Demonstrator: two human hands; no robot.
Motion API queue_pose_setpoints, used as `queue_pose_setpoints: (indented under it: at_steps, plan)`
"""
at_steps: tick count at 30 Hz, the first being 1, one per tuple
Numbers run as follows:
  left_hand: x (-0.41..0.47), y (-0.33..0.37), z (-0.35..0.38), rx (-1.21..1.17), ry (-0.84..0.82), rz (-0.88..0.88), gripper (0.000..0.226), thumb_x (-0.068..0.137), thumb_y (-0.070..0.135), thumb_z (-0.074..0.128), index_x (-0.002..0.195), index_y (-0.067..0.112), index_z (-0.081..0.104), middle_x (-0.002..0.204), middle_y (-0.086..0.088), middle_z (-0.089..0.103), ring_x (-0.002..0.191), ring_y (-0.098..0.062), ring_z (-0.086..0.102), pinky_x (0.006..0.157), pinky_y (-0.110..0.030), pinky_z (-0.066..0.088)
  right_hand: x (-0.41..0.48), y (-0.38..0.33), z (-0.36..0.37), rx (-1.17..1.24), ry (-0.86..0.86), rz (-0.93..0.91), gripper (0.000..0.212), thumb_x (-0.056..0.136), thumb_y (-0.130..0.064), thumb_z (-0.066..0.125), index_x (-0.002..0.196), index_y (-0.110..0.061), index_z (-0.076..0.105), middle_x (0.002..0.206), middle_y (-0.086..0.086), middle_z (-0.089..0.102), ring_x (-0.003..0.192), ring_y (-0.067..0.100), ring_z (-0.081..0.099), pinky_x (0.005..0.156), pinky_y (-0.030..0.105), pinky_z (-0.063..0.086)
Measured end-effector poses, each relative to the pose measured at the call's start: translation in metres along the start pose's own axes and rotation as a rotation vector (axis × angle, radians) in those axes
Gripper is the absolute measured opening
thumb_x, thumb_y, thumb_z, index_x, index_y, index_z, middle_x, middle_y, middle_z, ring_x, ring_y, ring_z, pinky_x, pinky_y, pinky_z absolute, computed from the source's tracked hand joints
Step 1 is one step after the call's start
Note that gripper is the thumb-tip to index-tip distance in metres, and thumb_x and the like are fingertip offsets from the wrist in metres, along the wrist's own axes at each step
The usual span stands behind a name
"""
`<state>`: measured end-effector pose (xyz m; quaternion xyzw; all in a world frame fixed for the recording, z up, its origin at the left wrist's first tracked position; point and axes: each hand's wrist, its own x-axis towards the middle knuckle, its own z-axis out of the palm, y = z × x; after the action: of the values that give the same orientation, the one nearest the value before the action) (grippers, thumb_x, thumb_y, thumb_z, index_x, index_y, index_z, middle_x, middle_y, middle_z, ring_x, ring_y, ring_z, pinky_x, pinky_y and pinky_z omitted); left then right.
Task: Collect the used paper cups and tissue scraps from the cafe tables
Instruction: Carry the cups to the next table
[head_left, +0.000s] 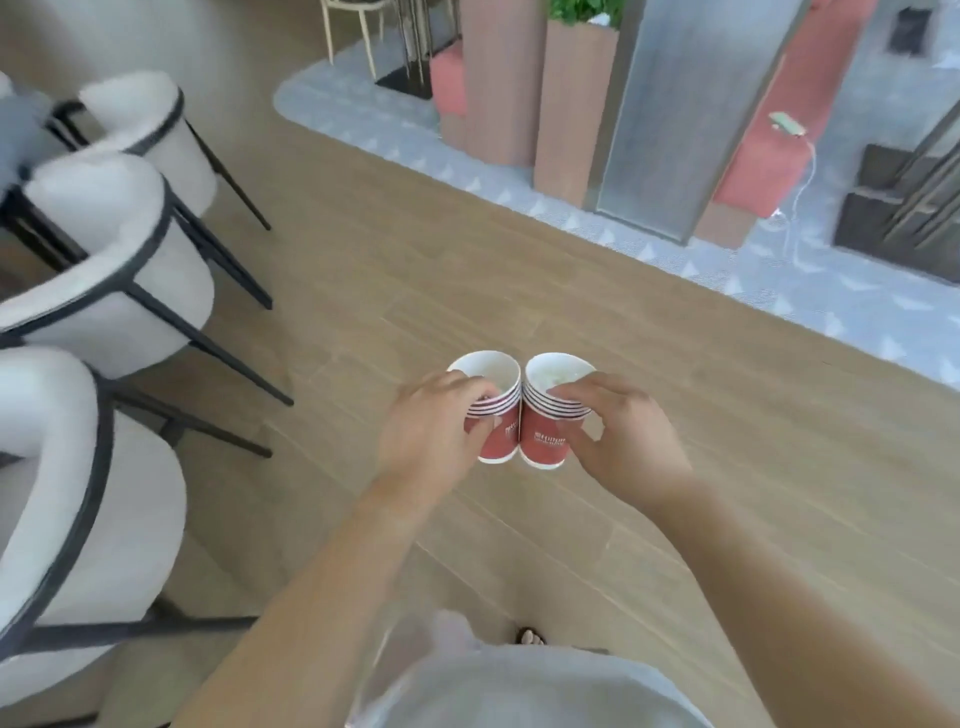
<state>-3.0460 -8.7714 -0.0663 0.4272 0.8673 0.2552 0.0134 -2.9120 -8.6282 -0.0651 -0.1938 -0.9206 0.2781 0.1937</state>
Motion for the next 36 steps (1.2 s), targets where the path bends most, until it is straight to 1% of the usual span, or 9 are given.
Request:
queue_pose_setpoints:
  at_steps: [6, 9, 11, 15, 19, 28, 32, 34, 36]
  plan:
    - [0.049, -0.084, -0.011, -0.035, 0.091, -0.216, 0.016, 0.077, 0.022, 0.067, 0.091, 0.028, 0.066, 0.095, 0.008, 0.065, 0.092, -0.019, 0.057, 0.068, -0.027, 0.043, 0.116, -0.008, 0.066, 0.038, -0.167, -0.225, 0.033, 0.071, 0.0, 0.068, 0.101, -0.014, 0.067, 0.095, 0.005, 0.068, 0.089, 0.031, 0.062, 0.069, 0.043, 0.054]
    - [0.074, -0.13, -0.02, -0.027, 0.132, -0.304, 0.019, 0.077, 0.019, 0.068, 0.093, 0.027, 0.066, 0.096, 0.01, 0.064, 0.095, -0.017, 0.056, 0.068, -0.025, 0.04, 0.177, -0.017, 0.102, 0.059, -0.218, -0.282, 0.032, 0.073, -0.003, 0.068, 0.103, -0.014, 0.067, 0.099, 0.005, 0.067, 0.093, 0.028, 0.062, 0.071, 0.043, 0.054]
    - [0.096, -0.163, -0.03, -0.019, 0.169, -0.332, 0.02, 0.076, 0.017, 0.07, 0.094, 0.026, 0.067, 0.096, 0.008, 0.065, 0.093, -0.017, 0.057, 0.07, -0.024, 0.039, 0.219, -0.027, 0.128, 0.066, -0.241, -0.306, 0.032, 0.074, -0.004, 0.067, 0.104, -0.016, 0.067, 0.101, 0.002, 0.067, 0.095, 0.025, 0.062, 0.072, 0.038, 0.053]
    - [0.161, -0.228, -0.063, 0.009, 0.212, -0.336, 0.021, 0.073, 0.013, 0.072, 0.092, 0.021, 0.069, 0.092, 0.004, 0.067, 0.088, -0.022, 0.06, 0.071, -0.025, 0.041, 0.315, -0.054, 0.172, 0.094, -0.283, -0.357, 0.033, 0.075, -0.002, 0.066, 0.104, -0.016, 0.067, 0.1, 0.002, 0.066, 0.097, 0.024, 0.06, 0.075, 0.035, 0.051]
    - [0.223, -0.284, -0.105, 0.044, 0.253, -0.316, 0.024, 0.07, 0.009, 0.075, 0.091, 0.019, 0.07, 0.091, 0.002, 0.068, 0.087, -0.023, 0.061, 0.068, -0.029, 0.048, 0.402, -0.078, 0.201, 0.116, -0.239, -0.406, 0.034, 0.072, -0.003, 0.071, 0.103, -0.018, 0.066, 0.098, 0.0, 0.066, 0.092, 0.018, 0.06, 0.074, 0.02, 0.044]
    - [0.334, -0.391, -0.145, 0.089, 0.313, -0.349, 0.025, 0.071, 0.009, 0.074, 0.095, 0.014, 0.07, 0.096, -0.002, 0.067, 0.089, -0.026, 0.06, 0.067, -0.034, 0.051, 0.552, -0.108, 0.274, 0.145, -0.248, -0.489, 0.032, 0.072, -0.003, 0.071, 0.102, -0.016, 0.067, 0.099, 0.002, 0.067, 0.094, 0.022, 0.06, 0.078, 0.025, 0.045]
    - [0.41, -0.446, -0.152, 0.113, 0.339, -0.35, 0.025, 0.069, 0.008, 0.075, 0.093, 0.015, 0.07, 0.094, -0.002, 0.068, 0.087, -0.026, 0.061, 0.064, -0.031, 0.05, 0.638, -0.109, 0.309, 0.144, -0.253, -0.51, 0.032, 0.071, 0.0, 0.071, 0.1, -0.014, 0.068, 0.098, 0.004, 0.066, 0.095, 0.023, 0.06, 0.078, 0.026, 0.046]
    - [0.456, -0.474, -0.154, 0.109, 0.355, -0.324, 0.026, 0.068, 0.007, 0.074, 0.093, 0.015, 0.07, 0.093, -0.002, 0.068, 0.085, -0.026, 0.061, 0.065, -0.034, 0.052, 0.69, -0.107, 0.324, 0.139, -0.228, -0.538, 0.032, 0.07, 0.001, 0.072, 0.099, -0.013, 0.068, 0.097, 0.004, 0.066, 0.094, 0.025, 0.061, 0.076, 0.03, 0.05]
    - [0.506, -0.502, -0.156, 0.108, 0.374, -0.308, 0.026, 0.067, 0.007, 0.075, 0.091, 0.015, 0.07, 0.091, -0.001, 0.068, 0.082, -0.025, 0.062, 0.065, -0.033, 0.052, 0.744, -0.104, 0.337, 0.112, -0.193, -0.566, 0.032, 0.069, 0.001, 0.073, 0.098, -0.013, 0.069, 0.096, 0.004, 0.066, 0.091, 0.025, 0.062, 0.074, 0.028, 0.049]
